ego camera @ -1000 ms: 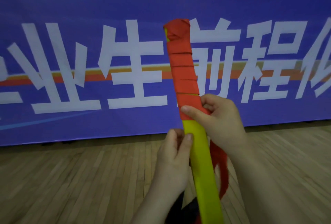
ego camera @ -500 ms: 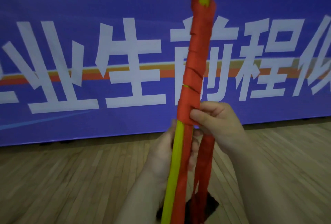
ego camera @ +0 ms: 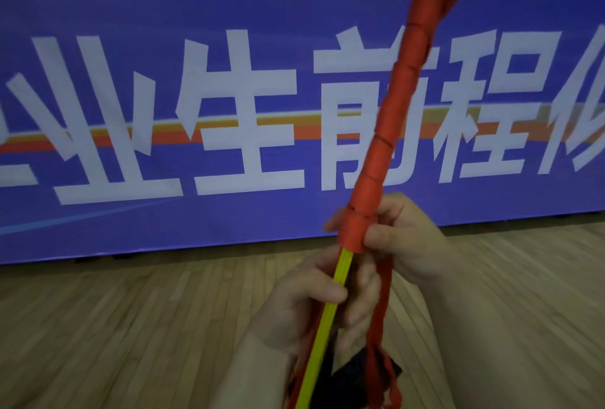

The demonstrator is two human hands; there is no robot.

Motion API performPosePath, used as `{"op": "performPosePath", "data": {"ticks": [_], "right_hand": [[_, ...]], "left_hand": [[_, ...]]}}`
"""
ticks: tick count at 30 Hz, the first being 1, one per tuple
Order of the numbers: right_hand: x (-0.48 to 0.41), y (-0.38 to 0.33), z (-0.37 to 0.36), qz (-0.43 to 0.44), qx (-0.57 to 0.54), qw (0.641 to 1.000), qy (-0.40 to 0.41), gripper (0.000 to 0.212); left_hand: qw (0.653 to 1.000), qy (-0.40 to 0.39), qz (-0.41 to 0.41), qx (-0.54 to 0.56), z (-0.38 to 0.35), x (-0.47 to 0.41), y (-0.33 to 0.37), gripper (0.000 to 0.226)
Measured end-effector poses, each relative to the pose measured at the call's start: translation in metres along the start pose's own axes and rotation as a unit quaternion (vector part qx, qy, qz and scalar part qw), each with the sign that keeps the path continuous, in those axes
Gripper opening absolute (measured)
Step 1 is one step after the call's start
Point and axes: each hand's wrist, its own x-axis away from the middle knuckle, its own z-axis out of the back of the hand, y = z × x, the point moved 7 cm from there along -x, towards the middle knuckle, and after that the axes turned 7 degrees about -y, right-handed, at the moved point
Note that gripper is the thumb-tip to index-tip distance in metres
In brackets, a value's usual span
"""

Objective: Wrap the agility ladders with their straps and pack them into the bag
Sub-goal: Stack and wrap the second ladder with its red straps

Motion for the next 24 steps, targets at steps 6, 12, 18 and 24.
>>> {"op": "performPosePath", "data": {"ticks": [6,12,18,24], "right_hand": [[0.011,-0.025,0.024,0.005,0.309,0.899,0.309,0.046],[0.006,-0.013,0.010,0.005,0.124,0.981,0.147,0.015],[0.003,0.004,-0.003,-0.032,-0.002,0.999,0.035,0.043],[0.013,-0.024,0.017,0.004,0.270,0.913,0.305,0.020]], "left_hand": [[0.741,0.385,-0.002,-0.549,0.030,0.022,0.026,0.031],[0.901,0.342,-0.093,-0.249,0.037,0.021,0.016,0.028],[0.991,0.088,-0.035,-0.094,0.003,0.006,0.002,0.031],[0.865,0.344,-0.019,-0.364,0.027,0.008,0.023,0.045]]}}
